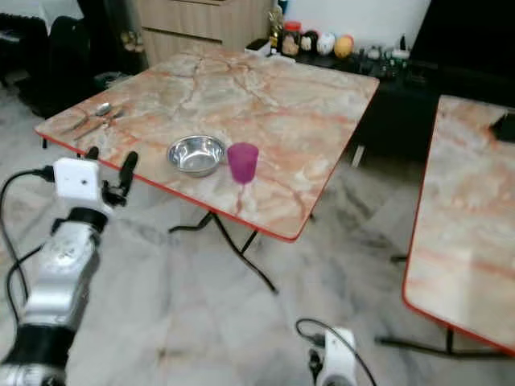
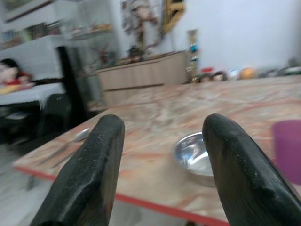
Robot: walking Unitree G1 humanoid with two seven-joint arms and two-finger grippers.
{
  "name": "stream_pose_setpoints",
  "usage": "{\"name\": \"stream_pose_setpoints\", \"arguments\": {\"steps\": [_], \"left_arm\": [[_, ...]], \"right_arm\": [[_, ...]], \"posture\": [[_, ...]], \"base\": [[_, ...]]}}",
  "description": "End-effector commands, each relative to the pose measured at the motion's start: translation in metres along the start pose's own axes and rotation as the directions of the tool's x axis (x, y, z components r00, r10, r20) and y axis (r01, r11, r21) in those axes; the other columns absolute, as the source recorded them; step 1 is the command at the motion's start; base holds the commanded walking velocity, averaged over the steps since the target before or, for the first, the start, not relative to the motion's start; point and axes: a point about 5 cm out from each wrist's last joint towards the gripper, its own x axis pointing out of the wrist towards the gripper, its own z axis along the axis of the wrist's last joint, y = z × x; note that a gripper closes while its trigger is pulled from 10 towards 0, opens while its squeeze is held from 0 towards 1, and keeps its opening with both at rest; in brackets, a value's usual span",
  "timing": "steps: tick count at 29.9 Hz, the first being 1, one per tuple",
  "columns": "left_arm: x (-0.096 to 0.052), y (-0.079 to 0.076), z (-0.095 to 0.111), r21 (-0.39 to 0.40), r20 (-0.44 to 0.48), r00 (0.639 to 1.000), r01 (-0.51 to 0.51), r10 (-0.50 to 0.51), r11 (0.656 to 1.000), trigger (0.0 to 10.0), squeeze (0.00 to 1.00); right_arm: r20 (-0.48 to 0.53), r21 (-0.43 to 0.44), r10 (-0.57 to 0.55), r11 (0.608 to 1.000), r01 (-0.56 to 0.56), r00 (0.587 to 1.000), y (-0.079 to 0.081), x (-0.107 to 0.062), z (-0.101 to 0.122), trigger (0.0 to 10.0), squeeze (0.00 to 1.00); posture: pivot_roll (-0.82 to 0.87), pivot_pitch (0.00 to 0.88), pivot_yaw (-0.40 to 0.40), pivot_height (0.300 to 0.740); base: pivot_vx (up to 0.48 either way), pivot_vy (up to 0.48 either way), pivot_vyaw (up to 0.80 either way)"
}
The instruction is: Setting the table
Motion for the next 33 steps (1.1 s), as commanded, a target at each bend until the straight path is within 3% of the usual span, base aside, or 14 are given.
{"name": "stream_pose_setpoints", "arguments": {"steps": [1,22,33], "left_arm": [[-0.0001,0.0061,0.0007,0.012,-0.003,1.0,-0.013,0.013,1.0,10.0,0.0],[-0.0016,0.003,-0.0037,-0.016,-0.026,1.0,0.005,-0.006,1.0,10.0,0.0],[-0.001,-0.0009,-0.0039,-0.023,-0.026,0.999,0.02,-0.021,1.0,10.0,0.0]], "right_arm": [[0.0,0.013,0.002,1.0,-0.002,1.0,0.0027,0.0006,0.0013,10.0,0.0],[-0.014,0.01,0.006,1.0,-0.006,1.0,0.0044,0.0005,-0.0008,10.0,0.0],[-0.003,0.004,0.012,1.0,-0.012,1.0,0.0057,0.0005,0.0003,10.0,0.0]], "posture": [[0.07,0.0,-0.025,0.74],[0.07,0.0,-0.022,0.74],[0.08,0.0,-0.021,0.74]], "base": [[0.0,0.416,0.0],[0.0,0.42,-0.72],[0.0,0.384,0.0]]}}
